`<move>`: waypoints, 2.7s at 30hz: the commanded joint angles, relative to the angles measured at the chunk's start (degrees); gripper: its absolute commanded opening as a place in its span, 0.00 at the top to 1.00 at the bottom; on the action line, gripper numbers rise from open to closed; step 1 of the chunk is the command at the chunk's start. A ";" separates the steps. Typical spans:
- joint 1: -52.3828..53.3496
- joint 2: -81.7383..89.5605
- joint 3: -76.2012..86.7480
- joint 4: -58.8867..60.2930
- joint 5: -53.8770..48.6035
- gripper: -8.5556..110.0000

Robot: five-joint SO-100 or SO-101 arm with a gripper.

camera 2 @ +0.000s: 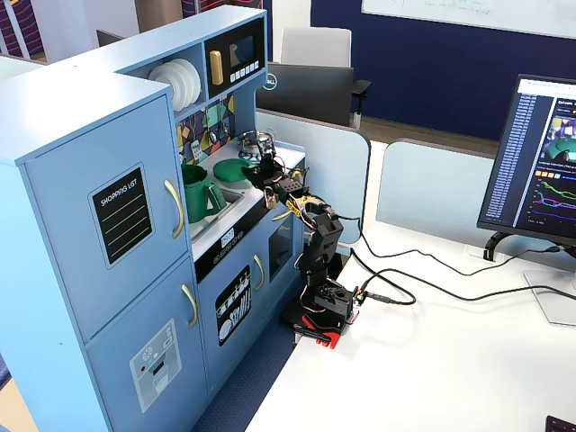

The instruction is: Pick up the lid from the counter and put it on the green recipient

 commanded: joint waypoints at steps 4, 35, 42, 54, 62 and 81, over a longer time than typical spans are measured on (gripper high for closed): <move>-4.57 4.66 -18.72 10.99 0.62 0.93; -26.54 4.66 -33.13 28.83 -0.88 0.93; -27.07 3.43 -30.23 25.84 -1.85 0.93; -25.93 -1.49 -30.15 23.38 -2.55 0.93; -26.02 0.35 -27.33 23.99 -3.25 0.93; -26.81 2.55 -26.37 20.83 -0.53 0.66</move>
